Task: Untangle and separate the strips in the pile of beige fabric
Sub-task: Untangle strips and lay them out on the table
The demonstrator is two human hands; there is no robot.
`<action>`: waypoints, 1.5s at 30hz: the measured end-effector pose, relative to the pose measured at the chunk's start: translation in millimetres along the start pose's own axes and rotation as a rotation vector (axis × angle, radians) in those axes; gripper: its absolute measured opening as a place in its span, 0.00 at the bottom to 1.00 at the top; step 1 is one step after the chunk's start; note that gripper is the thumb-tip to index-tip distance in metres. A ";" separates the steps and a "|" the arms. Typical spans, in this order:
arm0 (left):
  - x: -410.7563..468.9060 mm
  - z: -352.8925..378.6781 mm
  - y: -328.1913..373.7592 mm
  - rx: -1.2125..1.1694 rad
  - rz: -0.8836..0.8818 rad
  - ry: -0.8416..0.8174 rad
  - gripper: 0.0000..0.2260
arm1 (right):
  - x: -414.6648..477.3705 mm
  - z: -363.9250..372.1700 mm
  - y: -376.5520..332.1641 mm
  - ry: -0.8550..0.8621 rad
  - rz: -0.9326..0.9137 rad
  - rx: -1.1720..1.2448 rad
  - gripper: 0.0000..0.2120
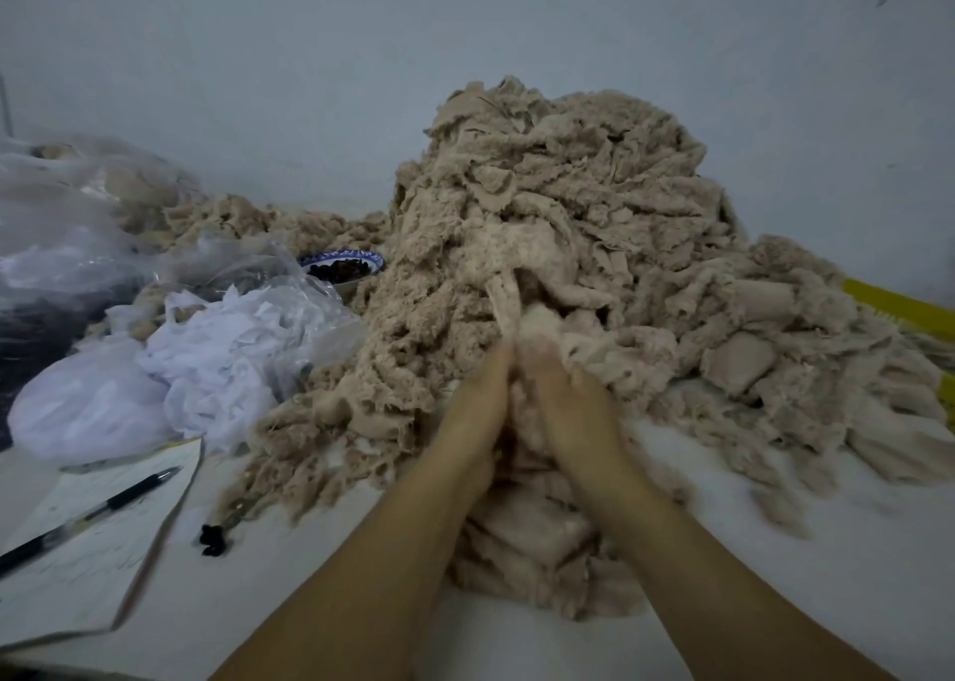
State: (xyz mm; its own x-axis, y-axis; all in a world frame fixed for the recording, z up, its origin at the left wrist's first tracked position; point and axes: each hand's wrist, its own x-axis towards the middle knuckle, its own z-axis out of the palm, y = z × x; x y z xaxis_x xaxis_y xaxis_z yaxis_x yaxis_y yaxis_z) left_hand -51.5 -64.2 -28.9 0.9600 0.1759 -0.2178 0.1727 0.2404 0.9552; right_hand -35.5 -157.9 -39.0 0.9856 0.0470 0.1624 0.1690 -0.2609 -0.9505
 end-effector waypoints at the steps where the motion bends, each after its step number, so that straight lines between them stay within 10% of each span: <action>1: 7.6 -0.9 7.7 -0.090 -0.054 -0.048 0.17 | -16.1 3.1 2.4 -0.119 -0.094 -0.042 0.27; 4: 32.7 3.6 25.3 -0.320 -0.147 -0.093 0.17 | -42.2 3.3 12.7 -0.305 -0.118 -0.069 0.19; 8: 40.1 2.7 34.4 -0.613 -0.142 -0.051 0.17 | -15.3 -19.0 12.2 -0.086 0.324 0.498 0.20; 12: 12.1 10.7 18.9 -0.347 0.015 0.012 0.16 | 18.7 -49.3 8.6 0.005 0.618 0.994 0.17; 26: -45.2 23.7 -23.9 0.871 0.496 -0.469 0.18 | 51.8 -42.1 -19.9 -0.199 0.502 0.350 0.21; 38: 10.6 12.5 6.4 -0.191 -0.338 -0.202 0.23 | 22.6 -28.8 8.7 -0.155 0.261 0.402 0.26; 45: 26.7 12.3 21.5 -0.447 -0.282 -0.052 0.12 | 21.3 -42.7 19.6 -0.056 0.388 0.586 0.20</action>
State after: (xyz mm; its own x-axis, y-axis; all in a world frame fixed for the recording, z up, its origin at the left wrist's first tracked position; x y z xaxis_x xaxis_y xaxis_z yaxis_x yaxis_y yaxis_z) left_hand -19.4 -66.1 -11.7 0.9014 0.0013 -0.4329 0.3256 0.6570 0.6799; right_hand -11.1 -203.2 -42.9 0.9702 0.1095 -0.2161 -0.2392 0.2930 -0.9257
